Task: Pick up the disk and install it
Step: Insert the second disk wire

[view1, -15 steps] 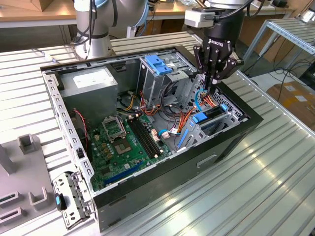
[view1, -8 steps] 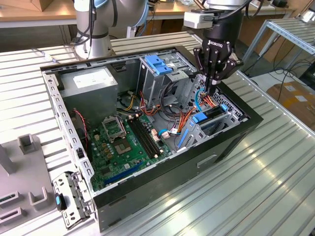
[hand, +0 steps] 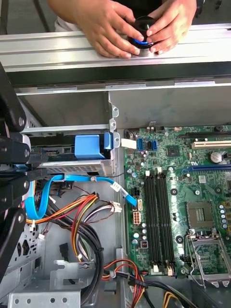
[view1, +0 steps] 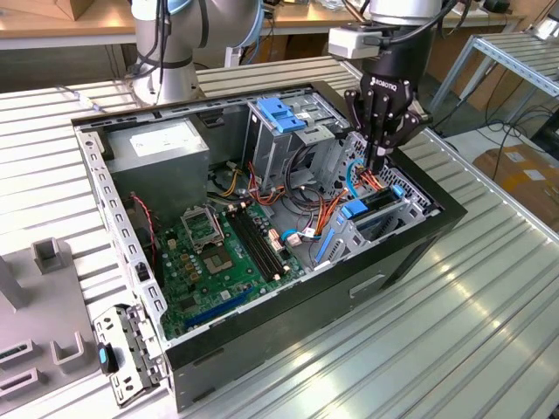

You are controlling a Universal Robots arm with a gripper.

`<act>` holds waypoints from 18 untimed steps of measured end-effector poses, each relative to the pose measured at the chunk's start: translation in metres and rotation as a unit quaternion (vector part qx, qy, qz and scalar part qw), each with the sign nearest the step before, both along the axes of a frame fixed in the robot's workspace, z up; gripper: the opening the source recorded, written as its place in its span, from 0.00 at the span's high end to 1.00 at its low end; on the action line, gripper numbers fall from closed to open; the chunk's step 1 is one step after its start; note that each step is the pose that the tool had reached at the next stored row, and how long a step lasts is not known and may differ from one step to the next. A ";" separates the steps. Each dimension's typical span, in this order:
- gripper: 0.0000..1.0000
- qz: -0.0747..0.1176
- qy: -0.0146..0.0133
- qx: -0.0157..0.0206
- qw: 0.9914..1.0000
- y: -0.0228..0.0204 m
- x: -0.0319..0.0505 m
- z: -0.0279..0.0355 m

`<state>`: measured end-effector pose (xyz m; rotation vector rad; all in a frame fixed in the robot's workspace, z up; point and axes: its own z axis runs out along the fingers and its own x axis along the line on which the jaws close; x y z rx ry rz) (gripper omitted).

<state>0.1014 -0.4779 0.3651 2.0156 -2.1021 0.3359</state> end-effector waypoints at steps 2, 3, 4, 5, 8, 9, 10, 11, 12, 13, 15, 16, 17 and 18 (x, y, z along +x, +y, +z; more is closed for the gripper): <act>0.84 0.001 -0.001 0.005 1.000 -0.0041 -0.0002 -0.0009; 0.84 0.002 -0.001 0.007 1.000 -0.0059 -0.0002 -0.0012; 0.84 0.003 -0.001 0.010 1.000 -0.0082 -0.0005 -0.0016; 0.84 0.003 -0.002 0.012 1.000 -0.0094 -0.0009 -0.0019; 0.84 0.005 -0.005 0.014 1.000 -0.0122 -0.0049 -0.0025; 0.84 0.006 -0.006 0.015 1.000 -0.0130 -0.0062 -0.0028; 0.84 0.006 -0.007 0.015 1.000 -0.0137 -0.0070 -0.0030; 0.84 0.007 -0.008 0.017 1.000 -0.0154 -0.0081 -0.0037; 0.84 0.007 -0.008 0.019 1.000 -0.0167 -0.0087 -0.0042; 0.84 0.008 -0.009 0.022 1.000 -0.0181 -0.0091 -0.0046; 0.84 0.008 -0.010 0.026 1.000 -0.0210 -0.0096 -0.0053; 0.84 0.009 -0.011 0.032 0.999 -0.0247 -0.0103 -0.0061; 0.84 0.009 -0.012 0.035 0.999 -0.0268 -0.0106 -0.0065; 0.84 0.009 -0.012 0.038 0.999 -0.0288 -0.0108 -0.0069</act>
